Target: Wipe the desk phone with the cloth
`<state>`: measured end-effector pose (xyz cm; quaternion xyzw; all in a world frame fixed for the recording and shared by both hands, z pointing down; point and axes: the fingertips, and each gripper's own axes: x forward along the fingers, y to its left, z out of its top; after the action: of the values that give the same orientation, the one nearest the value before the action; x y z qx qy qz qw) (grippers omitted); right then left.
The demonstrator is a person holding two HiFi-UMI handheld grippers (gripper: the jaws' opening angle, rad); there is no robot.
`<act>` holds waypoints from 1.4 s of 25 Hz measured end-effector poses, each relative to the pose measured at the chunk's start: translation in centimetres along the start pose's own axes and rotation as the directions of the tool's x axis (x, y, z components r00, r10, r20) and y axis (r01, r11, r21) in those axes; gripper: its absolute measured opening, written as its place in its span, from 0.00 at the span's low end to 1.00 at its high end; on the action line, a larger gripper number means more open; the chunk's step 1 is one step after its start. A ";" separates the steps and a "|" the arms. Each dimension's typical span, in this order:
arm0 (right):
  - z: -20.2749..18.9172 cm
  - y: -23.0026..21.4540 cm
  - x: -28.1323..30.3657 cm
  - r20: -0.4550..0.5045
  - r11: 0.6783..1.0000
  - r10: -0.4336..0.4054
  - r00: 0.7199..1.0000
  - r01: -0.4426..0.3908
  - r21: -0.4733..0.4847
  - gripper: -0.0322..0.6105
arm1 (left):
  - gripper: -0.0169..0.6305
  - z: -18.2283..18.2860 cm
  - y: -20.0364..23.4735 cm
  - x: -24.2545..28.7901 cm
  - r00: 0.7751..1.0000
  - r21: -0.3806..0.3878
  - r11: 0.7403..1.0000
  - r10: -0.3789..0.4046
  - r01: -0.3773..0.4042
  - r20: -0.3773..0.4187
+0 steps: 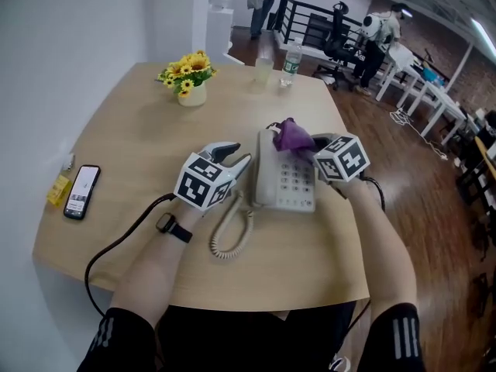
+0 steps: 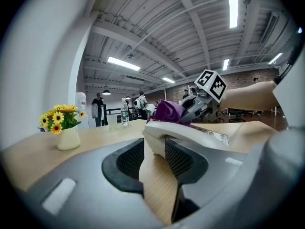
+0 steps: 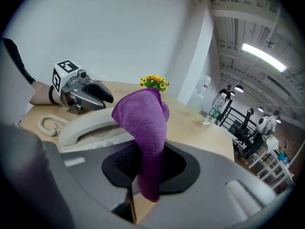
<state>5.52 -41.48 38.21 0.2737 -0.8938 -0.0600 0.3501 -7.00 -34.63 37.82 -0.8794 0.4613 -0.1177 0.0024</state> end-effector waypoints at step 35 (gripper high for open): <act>3.0 -0.2 0.2 0.105 0.992 -0.004 0.994 -0.009 0.122 0.18 | 0.23 0.0 0.0 -0.1 1.000 0.002 1.000 0.003 -0.003 -0.001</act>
<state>3.52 -41.99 36.06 0.2902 -0.9133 -0.0188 0.2853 -7.04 -34.53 37.82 -0.8787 0.4624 -0.1183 0.0033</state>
